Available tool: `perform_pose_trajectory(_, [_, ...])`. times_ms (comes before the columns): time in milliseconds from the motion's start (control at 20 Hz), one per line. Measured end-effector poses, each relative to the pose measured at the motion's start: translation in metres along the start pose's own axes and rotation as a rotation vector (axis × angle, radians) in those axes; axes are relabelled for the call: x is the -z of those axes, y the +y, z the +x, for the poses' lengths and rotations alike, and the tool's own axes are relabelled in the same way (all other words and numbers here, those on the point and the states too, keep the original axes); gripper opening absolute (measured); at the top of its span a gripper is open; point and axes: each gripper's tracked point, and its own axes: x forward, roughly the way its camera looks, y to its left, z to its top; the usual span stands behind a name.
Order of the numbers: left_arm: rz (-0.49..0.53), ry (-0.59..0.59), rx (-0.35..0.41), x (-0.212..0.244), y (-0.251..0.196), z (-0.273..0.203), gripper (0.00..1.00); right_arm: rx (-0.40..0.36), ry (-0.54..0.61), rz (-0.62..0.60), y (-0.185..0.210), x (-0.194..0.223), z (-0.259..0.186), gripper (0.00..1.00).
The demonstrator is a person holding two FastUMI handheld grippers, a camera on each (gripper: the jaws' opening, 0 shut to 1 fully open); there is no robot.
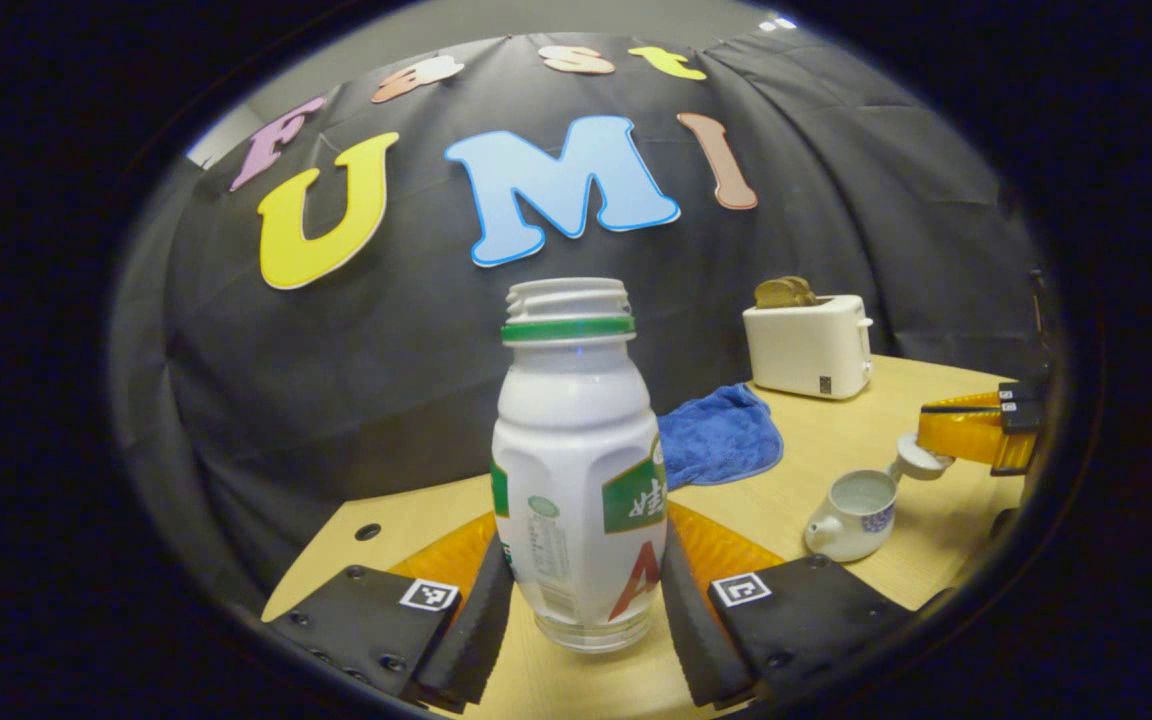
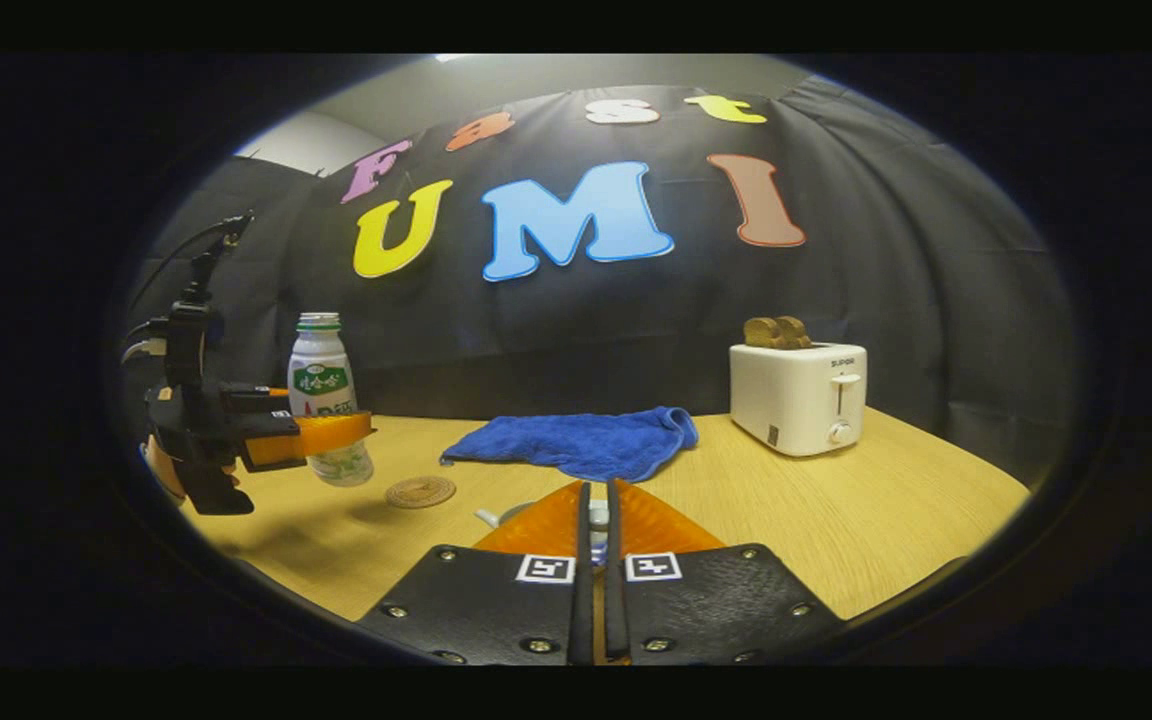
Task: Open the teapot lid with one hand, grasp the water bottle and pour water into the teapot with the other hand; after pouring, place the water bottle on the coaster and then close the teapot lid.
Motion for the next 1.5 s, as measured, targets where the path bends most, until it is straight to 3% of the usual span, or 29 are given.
perform_pose_trajectory(50, [-0.020, -0.008, -0.001, 0.000, -0.002, 0.001, 0.71, 0.002, -0.002, 0.000, 0.003, -0.001, 0.002, 0.00])
perform_pose_trajectory(100, [-0.038, -0.012, 0.001, -0.001, -0.002, 0.002, 0.84, 0.005, -0.001, -0.001, 0.006, -0.002, 0.004, 0.00])
perform_pose_trajectory(250, [-0.080, -0.023, 0.005, 0.001, 0.000, 0.002, 0.83, 0.005, 0.008, -0.017, 0.016, -0.002, 0.012, 0.00])
perform_pose_trajectory(300, [-0.091, -0.026, 0.008, 0.000, 0.000, 0.003, 0.77, 0.003, 0.008, -0.023, 0.019, -0.003, 0.014, 0.04])
perform_pose_trajectory(350, [-0.103, -0.031, 0.012, 0.000, 0.000, 0.002, 0.83, 0.003, 0.007, -0.031, 0.022, -0.004, 0.016, 0.00])
perform_pose_trajectory(400, [-0.109, -0.035, 0.016, -0.002, 0.000, 0.002, 0.77, 0.010, 0.008, -0.039, 0.023, -0.005, 0.018, 0.00])
perform_pose_trajectory(450, [-0.114, -0.038, 0.014, 0.001, 0.002, 0.003, 0.83, 0.016, 0.013, -0.048, 0.023, -0.005, 0.022, 0.00])
perform_pose_trajectory(550, [-0.117, -0.042, 0.009, 0.001, 0.004, 0.003, 0.83, 0.021, 0.034, -0.059, 0.025, -0.002, 0.028, 0.00])
perform_pose_trajectory(650, [-0.118, -0.047, 0.005, 0.000, 0.002, 0.002, 0.83, 0.017, 0.058, -0.063, 0.029, 0.004, 0.033, 0.04])
perform_pose_trajectory(700, [-0.117, -0.053, -0.001, -0.002, 0.003, 0.001, 0.83, 0.012, 0.067, -0.066, 0.031, 0.007, 0.035, 0.21])
perform_pose_trajectory(750, [-0.117, -0.056, -0.003, -0.004, 0.003, -0.001, 0.83, 0.014, 0.066, -0.073, 0.032, 0.007, 0.036, 0.21])
perform_pose_trajectory(800, [-0.119, -0.059, -0.004, -0.009, 0.004, -0.003, 0.82, 0.018, 0.063, -0.081, 0.031, 0.006, 0.037, 0.04])
perform_pose_trajectory(900, [-0.121, -0.064, -0.005, -0.012, 0.005, -0.005, 0.83, 0.017, 0.069, -0.086, 0.032, 0.008, 0.039, 0.00])
perform_pose_trajectory(950, [-0.121, -0.065, -0.004, -0.010, 0.005, -0.006, 0.82, 0.009, 0.076, -0.084, 0.035, 0.011, 0.040, 0.04])
perform_pose_trajectory(1000, [-0.121, -0.064, -0.004, -0.010, 0.006, -0.006, 0.80, 0.013, 0.079, -0.087, 0.035, 0.012, 0.039, 0.00])
perform_pose_trajectory(1100, [-0.124, -0.067, -0.004, -0.009, 0.006, -0.005, 0.77, 0.016, 0.089, -0.093, 0.033, 0.015, 0.041, 0.04])
perform_pose_trajectory(1150, [-0.126, -0.068, -0.003, -0.008, 0.007, -0.005, 0.72, 0.016, 0.096, -0.090, 0.033, 0.018, 0.042, 0.21])
perform_pose_trajectory(1200, [-0.126, -0.068, -0.006, -0.009, 0.009, -0.004, 0.82, 0.016, 0.107, -0.084, 0.032, 0.021, 0.043, 0.15])
perform_pose_trajectory(1300, [-0.128, -0.065, -0.006, -0.010, 0.011, 0.002, 0.71, 0.013, 0.106, -0.079, 0.032, 0.021, 0.043, 0.04])
perform_pose_trajectory(1500, [-0.131, -0.065, -0.009, -0.009, 0.010, 0.007, 0.71, 0.013, 0.110, -0.075, 0.034, 0.023, 0.041, 0.00])
